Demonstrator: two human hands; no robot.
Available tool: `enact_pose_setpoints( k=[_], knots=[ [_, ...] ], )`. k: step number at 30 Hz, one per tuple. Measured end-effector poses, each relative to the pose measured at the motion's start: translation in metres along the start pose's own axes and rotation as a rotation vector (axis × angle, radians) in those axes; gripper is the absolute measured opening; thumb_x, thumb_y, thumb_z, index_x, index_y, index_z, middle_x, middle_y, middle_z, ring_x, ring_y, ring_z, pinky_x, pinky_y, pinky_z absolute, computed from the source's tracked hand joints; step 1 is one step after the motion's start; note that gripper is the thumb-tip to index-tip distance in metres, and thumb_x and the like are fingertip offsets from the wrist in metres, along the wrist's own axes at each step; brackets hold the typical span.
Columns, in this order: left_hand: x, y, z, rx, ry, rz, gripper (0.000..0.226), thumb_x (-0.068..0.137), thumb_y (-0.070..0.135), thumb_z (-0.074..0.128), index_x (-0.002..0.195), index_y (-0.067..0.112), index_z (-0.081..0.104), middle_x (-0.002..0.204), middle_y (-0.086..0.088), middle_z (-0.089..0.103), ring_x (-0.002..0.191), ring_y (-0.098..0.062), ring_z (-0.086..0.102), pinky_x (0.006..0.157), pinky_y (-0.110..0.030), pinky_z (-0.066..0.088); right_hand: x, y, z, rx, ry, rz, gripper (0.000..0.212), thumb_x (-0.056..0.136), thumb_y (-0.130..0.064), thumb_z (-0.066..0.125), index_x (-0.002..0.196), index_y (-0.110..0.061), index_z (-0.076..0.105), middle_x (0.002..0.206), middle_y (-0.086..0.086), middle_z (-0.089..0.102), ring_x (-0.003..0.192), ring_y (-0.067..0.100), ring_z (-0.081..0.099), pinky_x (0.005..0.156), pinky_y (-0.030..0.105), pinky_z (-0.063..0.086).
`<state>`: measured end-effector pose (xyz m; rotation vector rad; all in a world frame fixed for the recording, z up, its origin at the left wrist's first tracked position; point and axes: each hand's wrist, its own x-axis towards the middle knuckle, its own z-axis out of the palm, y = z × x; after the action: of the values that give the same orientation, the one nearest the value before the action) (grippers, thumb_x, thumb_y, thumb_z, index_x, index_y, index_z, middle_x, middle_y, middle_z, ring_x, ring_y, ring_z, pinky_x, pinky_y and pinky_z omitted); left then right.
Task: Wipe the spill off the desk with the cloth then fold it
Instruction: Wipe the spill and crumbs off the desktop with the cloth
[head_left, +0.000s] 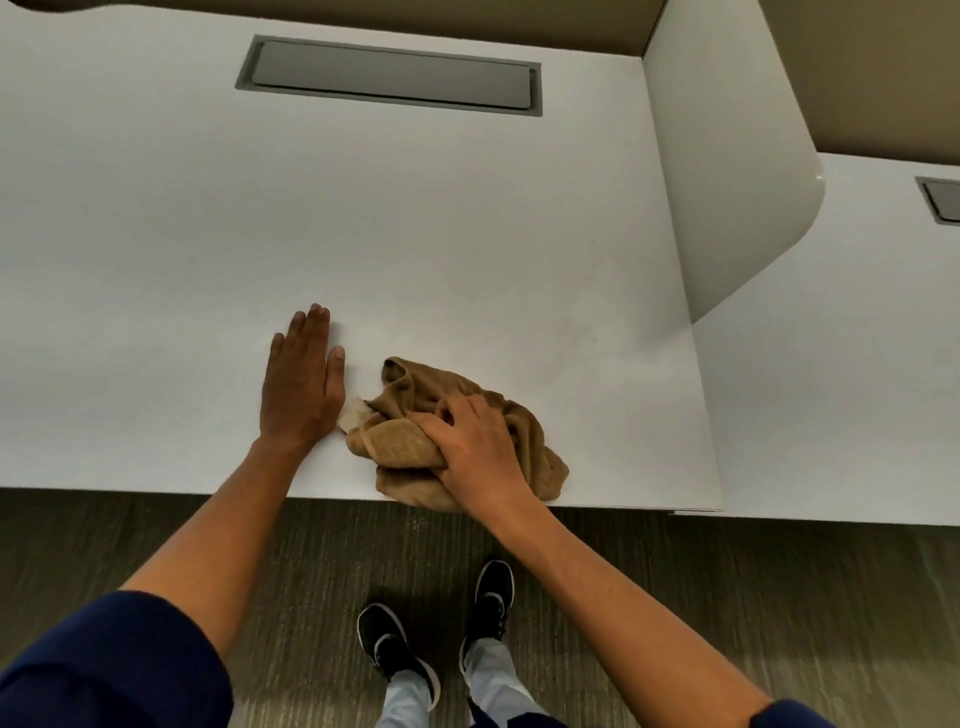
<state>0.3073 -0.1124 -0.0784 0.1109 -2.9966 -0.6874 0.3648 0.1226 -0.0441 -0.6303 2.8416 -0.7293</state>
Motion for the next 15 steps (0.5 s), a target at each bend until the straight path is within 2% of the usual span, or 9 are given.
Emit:
enact_pose_setpoints(
  k=[2, 5, 7, 10, 12, 15],
  knots=[
    [0.000, 0.001, -0.001, 0.007, 0.004, 0.002, 0.062, 0.102, 0.037, 0.023, 0.156, 0.008, 0.022, 0.163, -0.008, 0.023, 0.153, -0.021, 0.015, 0.125, -0.038, 0.007, -0.002, 0.008, -0.004, -0.042, -0.003, 0.052, 0.045, 0.089, -0.039, 0.044, 0.134, -0.033, 0.051, 0.123, 0.006, 0.049, 0.115, 0.028, 0.043, 0.098, 0.045, 0.038],
    [-0.001, 0.003, -0.002, -0.002, 0.009, 0.002, 0.061, 0.102, 0.036, 0.024, 0.156, 0.008, 0.022, 0.163, -0.007, 0.023, 0.153, -0.020, 0.015, 0.125, -0.037, 0.006, -0.006, 0.024, -0.012, -0.105, 0.051, 0.129, 0.040, 0.091, -0.034, 0.053, 0.131, -0.034, 0.052, 0.121, 0.006, 0.050, 0.112, 0.029, 0.046, 0.097, 0.045, 0.039],
    [-0.001, 0.004, -0.003, -0.012, 0.021, 0.005, 0.061, 0.101, 0.035, 0.025, 0.156, 0.007, 0.024, 0.163, -0.007, 0.024, 0.153, -0.021, 0.015, 0.125, -0.038, 0.007, -0.007, 0.039, -0.021, -0.152, 0.150, 0.180, 0.035, 0.090, -0.034, 0.055, 0.125, -0.031, 0.054, 0.118, 0.007, 0.053, 0.108, 0.031, 0.049, 0.093, 0.044, 0.041],
    [0.000, 0.006, -0.003, -0.009, 0.027, 0.009, 0.061, 0.101, 0.033, 0.026, 0.155, 0.006, 0.024, 0.163, -0.007, 0.024, 0.153, -0.021, 0.015, 0.125, -0.039, 0.007, -0.001, 0.067, -0.038, -0.028, 0.353, 0.374, 0.021, 0.095, -0.041, 0.039, 0.111, -0.033, 0.048, 0.109, 0.004, 0.056, 0.099, 0.026, 0.052, 0.085, 0.039, 0.044],
    [0.000, 0.006, -0.002, -0.002, 0.029, 0.008, 0.061, 0.101, 0.033, 0.027, 0.155, 0.006, 0.025, 0.163, -0.007, 0.023, 0.153, -0.021, 0.015, 0.125, -0.039, 0.007, 0.008, 0.085, -0.045, -0.146, 0.353, 0.425, 0.024, 0.098, -0.035, 0.038, 0.119, -0.028, 0.048, 0.116, 0.005, 0.053, 0.100, 0.024, 0.049, 0.083, 0.035, 0.043],
    [0.000, 0.005, -0.001, 0.008, 0.038, 0.012, 0.061, 0.101, 0.035, 0.027, 0.155, 0.006, 0.026, 0.163, -0.006, 0.023, 0.153, -0.020, 0.015, 0.125, -0.040, 0.008, 0.022, 0.110, -0.052, -0.308, 0.346, 0.496, 0.027, 0.096, -0.016, 0.051, 0.123, -0.014, 0.053, 0.115, 0.014, 0.052, 0.096, 0.031, 0.046, 0.076, 0.037, 0.039]
  ],
)
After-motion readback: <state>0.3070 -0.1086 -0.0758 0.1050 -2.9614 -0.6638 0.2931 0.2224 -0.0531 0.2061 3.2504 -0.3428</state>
